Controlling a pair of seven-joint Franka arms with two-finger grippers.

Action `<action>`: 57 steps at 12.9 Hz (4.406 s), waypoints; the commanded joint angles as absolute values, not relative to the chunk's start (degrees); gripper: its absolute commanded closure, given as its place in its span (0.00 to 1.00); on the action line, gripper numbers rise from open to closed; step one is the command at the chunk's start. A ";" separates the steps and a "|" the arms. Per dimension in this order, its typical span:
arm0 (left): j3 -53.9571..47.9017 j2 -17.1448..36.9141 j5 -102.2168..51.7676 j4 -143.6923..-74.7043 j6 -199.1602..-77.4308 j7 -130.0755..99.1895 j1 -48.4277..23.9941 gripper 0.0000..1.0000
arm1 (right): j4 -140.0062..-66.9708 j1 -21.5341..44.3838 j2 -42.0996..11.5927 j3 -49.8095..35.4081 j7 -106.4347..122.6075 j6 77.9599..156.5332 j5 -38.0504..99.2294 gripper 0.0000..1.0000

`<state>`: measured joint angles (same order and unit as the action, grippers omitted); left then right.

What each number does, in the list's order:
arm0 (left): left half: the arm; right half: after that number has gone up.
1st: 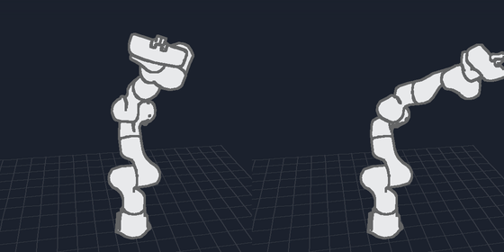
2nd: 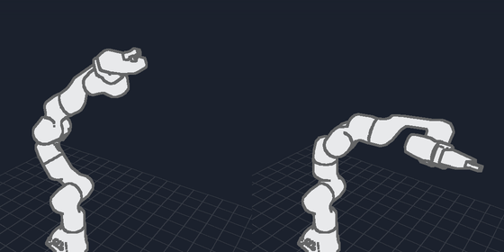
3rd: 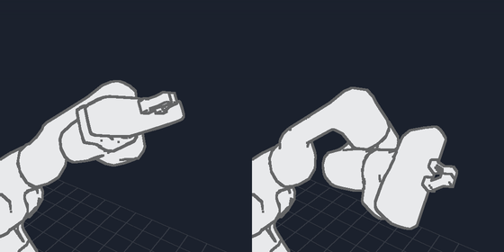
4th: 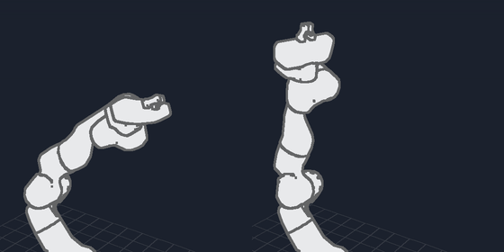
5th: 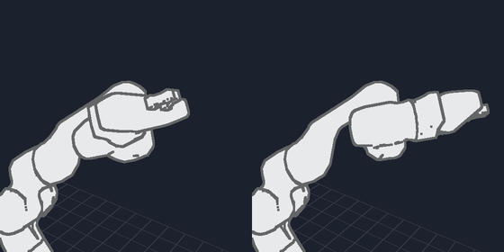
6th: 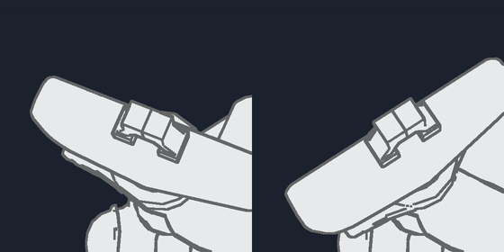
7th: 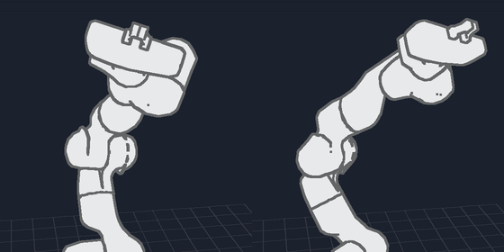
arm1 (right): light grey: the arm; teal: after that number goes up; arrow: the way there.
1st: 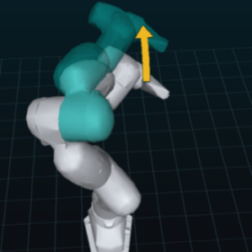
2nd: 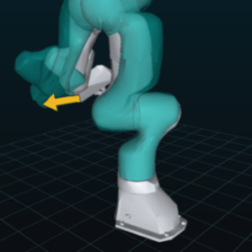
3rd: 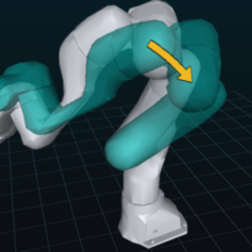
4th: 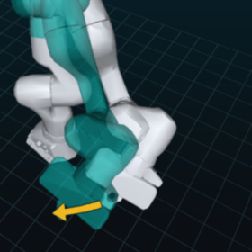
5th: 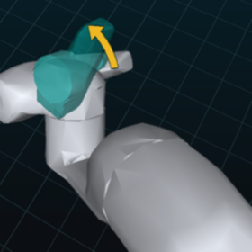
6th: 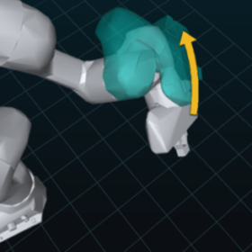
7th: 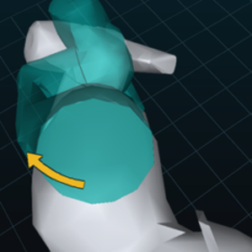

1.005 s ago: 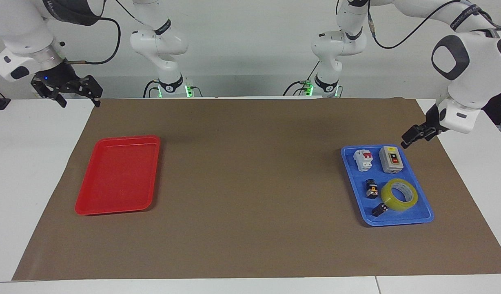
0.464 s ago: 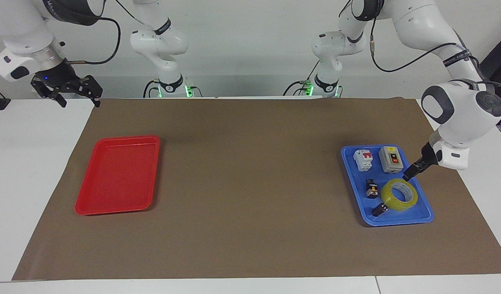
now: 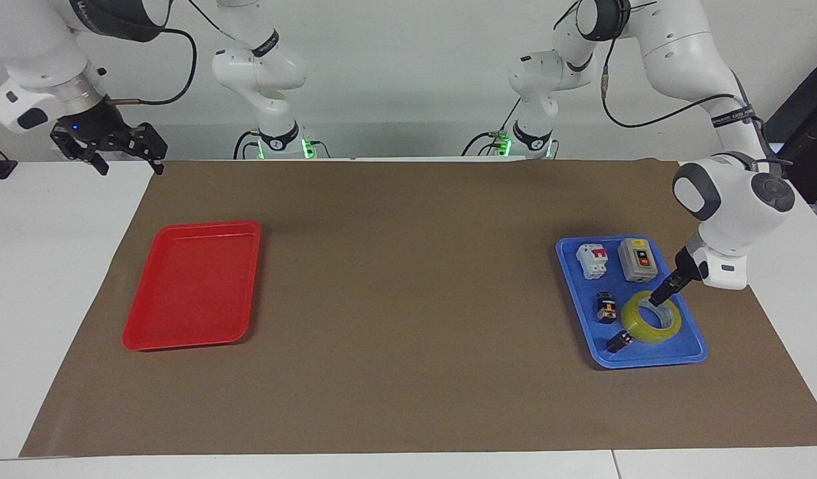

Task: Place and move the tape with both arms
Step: 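Reach the left gripper into the blue tray and grasp the yellow tape, then lift the yellow tape with the left gripper and set it mid-table, then withdraw the left gripper while the right gripper reaches the tape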

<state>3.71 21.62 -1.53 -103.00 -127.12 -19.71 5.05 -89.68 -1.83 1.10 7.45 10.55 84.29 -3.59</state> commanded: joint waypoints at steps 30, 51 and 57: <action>3.43 17.11 2.11 -108.30 -128.41 -34.85 -32.93 1.00 | -90.00 -2.46 1.49 7.21 11.78 83.32 -2.46 0.00; 2.37 5.99 4.83 -113.03 -122.30 -36.08 -33.86 0.00 | -96.24 12.63 1.50 7.03 -0.86 92.62 1.40 0.00; 2.72 -1.40 4.40 -111.63 -113.29 -15.32 -16.38 0.00 | -100.08 29.96 -11.77 7.03 -19.15 115.09 5.19 0.00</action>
